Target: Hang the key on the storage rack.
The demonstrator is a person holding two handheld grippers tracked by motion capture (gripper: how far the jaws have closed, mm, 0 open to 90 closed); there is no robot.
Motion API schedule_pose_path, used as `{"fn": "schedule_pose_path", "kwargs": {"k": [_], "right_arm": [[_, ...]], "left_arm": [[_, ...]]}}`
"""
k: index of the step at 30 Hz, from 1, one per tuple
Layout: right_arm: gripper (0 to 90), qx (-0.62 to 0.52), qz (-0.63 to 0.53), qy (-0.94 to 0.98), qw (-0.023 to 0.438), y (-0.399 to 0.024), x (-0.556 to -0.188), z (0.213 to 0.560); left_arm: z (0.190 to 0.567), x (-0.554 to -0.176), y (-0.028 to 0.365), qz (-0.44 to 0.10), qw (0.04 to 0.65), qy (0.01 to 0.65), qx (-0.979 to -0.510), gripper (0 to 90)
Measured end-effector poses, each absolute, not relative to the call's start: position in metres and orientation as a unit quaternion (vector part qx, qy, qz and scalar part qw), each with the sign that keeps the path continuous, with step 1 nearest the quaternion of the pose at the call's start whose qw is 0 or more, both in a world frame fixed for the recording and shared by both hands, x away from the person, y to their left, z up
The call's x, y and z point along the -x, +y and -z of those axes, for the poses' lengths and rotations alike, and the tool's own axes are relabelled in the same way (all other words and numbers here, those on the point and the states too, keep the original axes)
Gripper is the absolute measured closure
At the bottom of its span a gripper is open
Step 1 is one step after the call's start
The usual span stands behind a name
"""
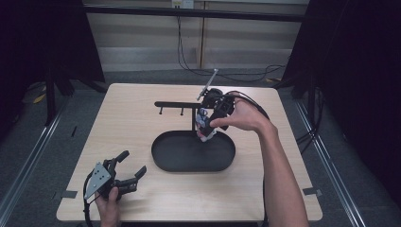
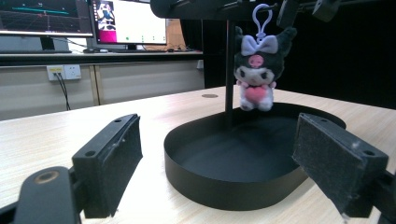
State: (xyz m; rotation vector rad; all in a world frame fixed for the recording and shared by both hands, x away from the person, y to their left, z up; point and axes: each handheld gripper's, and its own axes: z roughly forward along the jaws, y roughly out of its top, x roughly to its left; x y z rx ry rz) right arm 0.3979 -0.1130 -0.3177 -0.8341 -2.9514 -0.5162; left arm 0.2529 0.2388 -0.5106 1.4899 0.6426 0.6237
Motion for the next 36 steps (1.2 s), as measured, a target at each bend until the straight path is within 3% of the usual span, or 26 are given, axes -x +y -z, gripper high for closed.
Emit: {"fn": "schedule_pose_path", "kwargs": {"k": [10,16,21,31,36], "right_arm": [[22.0,0.298,0.235,-0.925,-0.010,-0.127,-0.374,0.328],[20.9,0.307,0.238,-0.920,-0.053,-0.127,-0.351,0.330],[21.2,0.311,0.268,-0.910,-0.053,-0.135,-0.339,0.340],[15.3,0.335,0.374,-0.860,-0.084,-0.157,-0.306,0.379],[14.8,0.352,0.424,-0.823,-0.136,-0.168,-0.290,0.398]], "left_arm": [[0.511,-0.253,0.239,-0.273,0.646,0.282,-0.655,15.3],[0.511,-0.253,0.239,-0.274,0.646,0.282,-0.654,15.3],[0.511,-0.253,0.239,-0.274,0.646,0.283,-0.654,15.3],[0.511,-0.253,0.239,-0.274,0.646,0.282,-0.654,15.3],[0.511,-0.253,0.239,-0.274,0.645,0.283,-0.655,15.3]]}}
